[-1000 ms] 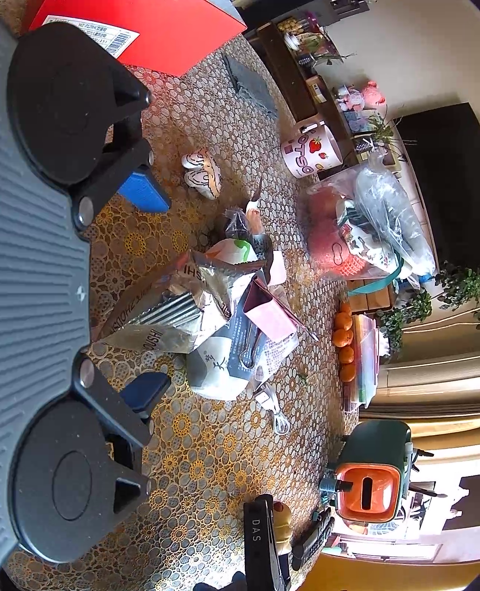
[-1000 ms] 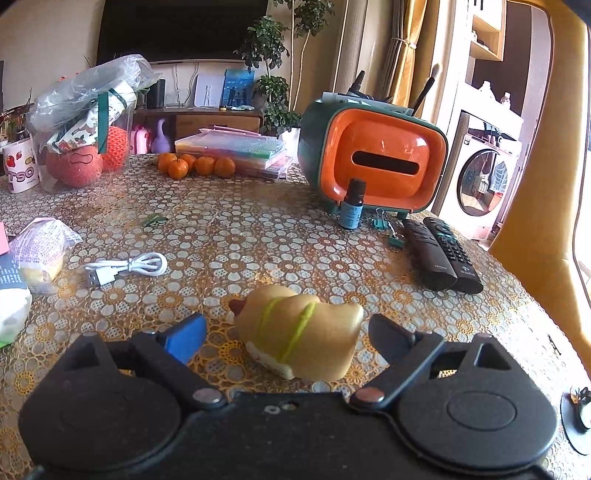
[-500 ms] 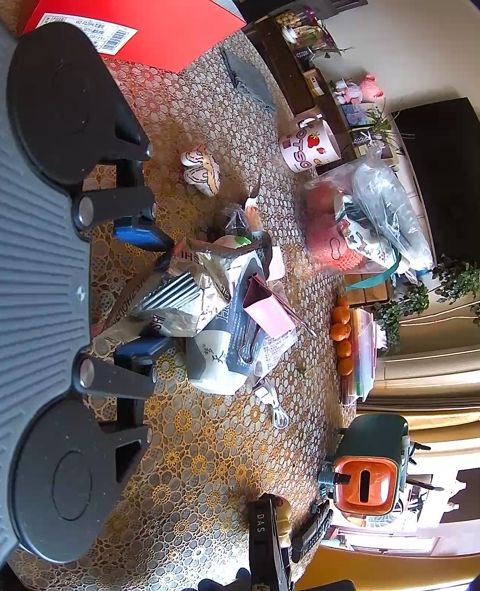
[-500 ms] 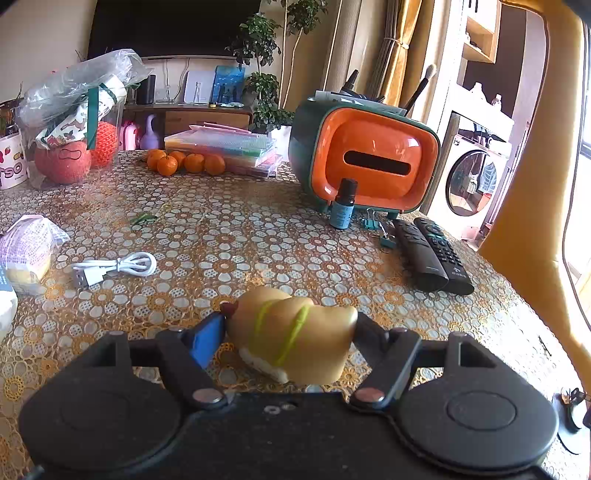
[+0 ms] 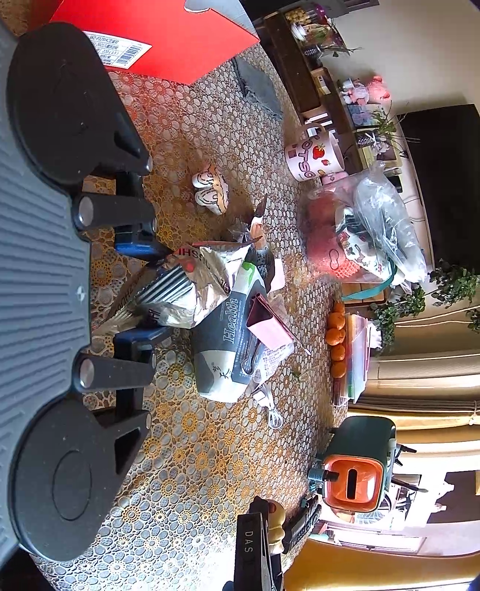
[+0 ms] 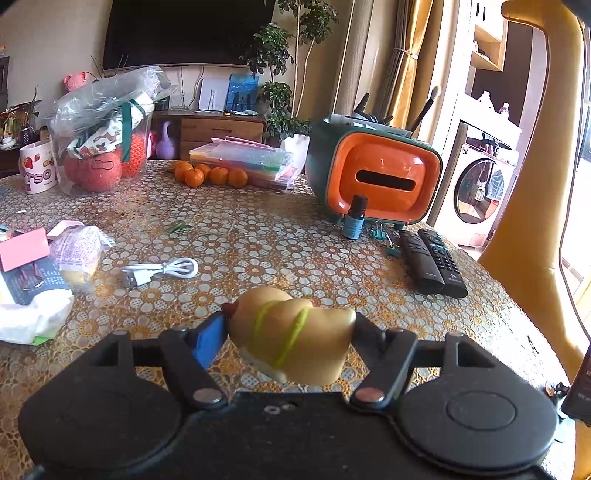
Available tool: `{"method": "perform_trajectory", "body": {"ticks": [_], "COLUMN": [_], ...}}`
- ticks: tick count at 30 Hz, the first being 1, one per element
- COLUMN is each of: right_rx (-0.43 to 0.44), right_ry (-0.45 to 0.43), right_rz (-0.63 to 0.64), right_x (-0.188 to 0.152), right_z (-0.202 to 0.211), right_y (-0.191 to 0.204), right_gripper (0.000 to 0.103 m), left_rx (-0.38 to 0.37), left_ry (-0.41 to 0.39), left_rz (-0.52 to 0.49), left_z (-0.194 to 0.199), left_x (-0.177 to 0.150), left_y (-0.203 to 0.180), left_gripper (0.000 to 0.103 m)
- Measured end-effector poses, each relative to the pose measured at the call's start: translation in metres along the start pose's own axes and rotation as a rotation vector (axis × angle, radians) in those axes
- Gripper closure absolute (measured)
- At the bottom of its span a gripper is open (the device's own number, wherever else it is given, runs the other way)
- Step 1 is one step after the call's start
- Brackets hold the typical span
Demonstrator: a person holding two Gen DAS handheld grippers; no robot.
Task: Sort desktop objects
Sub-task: 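Grasp the silver snack packet with left gripper while right gripper grasps yellow duck, then carry the silver packet and yellow duck over the open red box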
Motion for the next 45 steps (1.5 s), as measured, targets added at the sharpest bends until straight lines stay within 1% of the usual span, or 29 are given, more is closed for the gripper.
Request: {"method": "perform_trajectory", "body": {"ticks": [4, 11, 19, 25, 30, 37, 45], "right_rx": [0.034, 0.123, 0.229, 0.304, 0.358, 0.431, 0.511], "right_ry": [0.006, 0.003, -0.028, -0.059, -0.081, -0.126, -0.155], "right_rz": [0.02, 0.056, 0.104, 0.151, 0.194, 0.271, 0.344], "right_x": [-0.005, -0.008, -0.005, -0.001, 0.005, 0.015, 0.03], "right_z": [0.022, 0.068, 0.124, 0.164, 0.189, 0.219, 0.237], "right_y": [0.014, 0.05, 0.099, 0.136, 0.165, 0.216, 0.272], "right_gripper": [0.032, 0.032, 0.032, 0.032, 0.032, 0.032, 0.032], "left_rx": [-0.008, -0.041, -0.079, -0.085, -0.074, -0.04, 0.003], "left_ry": [-0.005, -0.041, -0.077, -0.111, -0.136, -0.13, -0.143], "left_rz": [0.022, 0.036, 0.05, 0.063, 0.066, 0.082, 0.118], "left_z": [0.01, 0.043, 0.086, 0.117, 0.139, 0.158, 0.172], "left_x": [-0.003, -0.008, -0.017, -0.024, -0.029, -0.034, -0.037], "left_y": [0.009, 0.024, 0.051, 0.078, 0.104, 0.145, 0.194], "left_gripper": [0.068, 0.068, 0.068, 0.068, 0.068, 0.068, 0.068]}}
Point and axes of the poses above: each gripper's, at about its wrist camera, not at the fingertips, and z roughly against the way its jaws point, y to its left, x to its top, the point moved 7 cm from there along -z, roughly the way its jaws point, and after that the axes turned 7 degrees about y, right-handed, at the moved point
